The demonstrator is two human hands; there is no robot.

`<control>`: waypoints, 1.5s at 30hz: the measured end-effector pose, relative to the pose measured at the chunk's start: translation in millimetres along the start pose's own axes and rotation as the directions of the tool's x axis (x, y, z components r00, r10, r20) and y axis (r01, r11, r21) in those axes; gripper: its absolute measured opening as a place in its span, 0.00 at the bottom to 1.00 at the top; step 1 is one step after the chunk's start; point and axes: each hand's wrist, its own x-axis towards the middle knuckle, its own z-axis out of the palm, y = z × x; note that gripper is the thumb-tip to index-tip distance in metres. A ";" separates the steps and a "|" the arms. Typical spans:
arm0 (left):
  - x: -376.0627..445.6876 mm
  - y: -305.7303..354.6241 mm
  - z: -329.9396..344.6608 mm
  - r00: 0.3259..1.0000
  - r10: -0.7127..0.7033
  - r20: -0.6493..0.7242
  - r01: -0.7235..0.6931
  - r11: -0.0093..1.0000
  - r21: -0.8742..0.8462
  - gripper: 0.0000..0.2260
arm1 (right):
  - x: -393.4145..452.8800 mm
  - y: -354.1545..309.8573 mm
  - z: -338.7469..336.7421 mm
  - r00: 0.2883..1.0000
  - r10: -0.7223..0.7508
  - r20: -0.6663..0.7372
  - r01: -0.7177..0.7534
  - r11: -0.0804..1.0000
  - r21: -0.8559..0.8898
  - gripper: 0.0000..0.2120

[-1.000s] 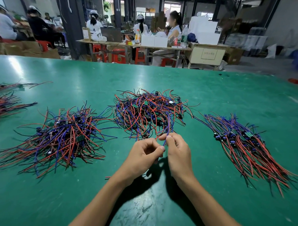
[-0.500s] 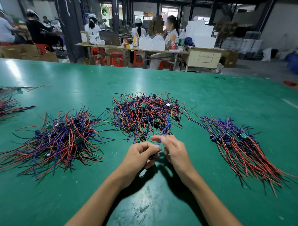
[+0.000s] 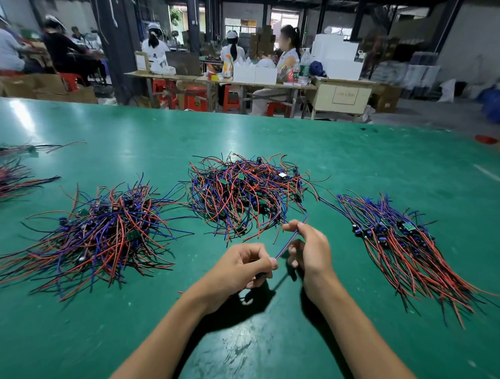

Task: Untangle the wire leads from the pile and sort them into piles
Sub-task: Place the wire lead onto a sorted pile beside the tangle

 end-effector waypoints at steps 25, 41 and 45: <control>-1.6 5.4 -11.6 0.985 -0.058 -0.159 0.029 0.983 -0.183 0.07 | -9.6 -2.3 -5.0 0.872 -0.120 0.474 0.221 0.961 -0.164 0.21; -3.4 13.0 -24.2 0.928 -0.138 -0.348 -0.075 0.842 -0.534 0.13 | -27.3 10.9 7.6 0.812 -0.466 0.351 0.560 0.791 -0.244 0.08; -2.8 12.5 -19.2 0.934 -0.117 -0.337 -0.088 0.839 -0.536 0.17 | -29.7 4.7 10.9 0.863 -0.392 0.319 0.444 0.889 -0.109 0.02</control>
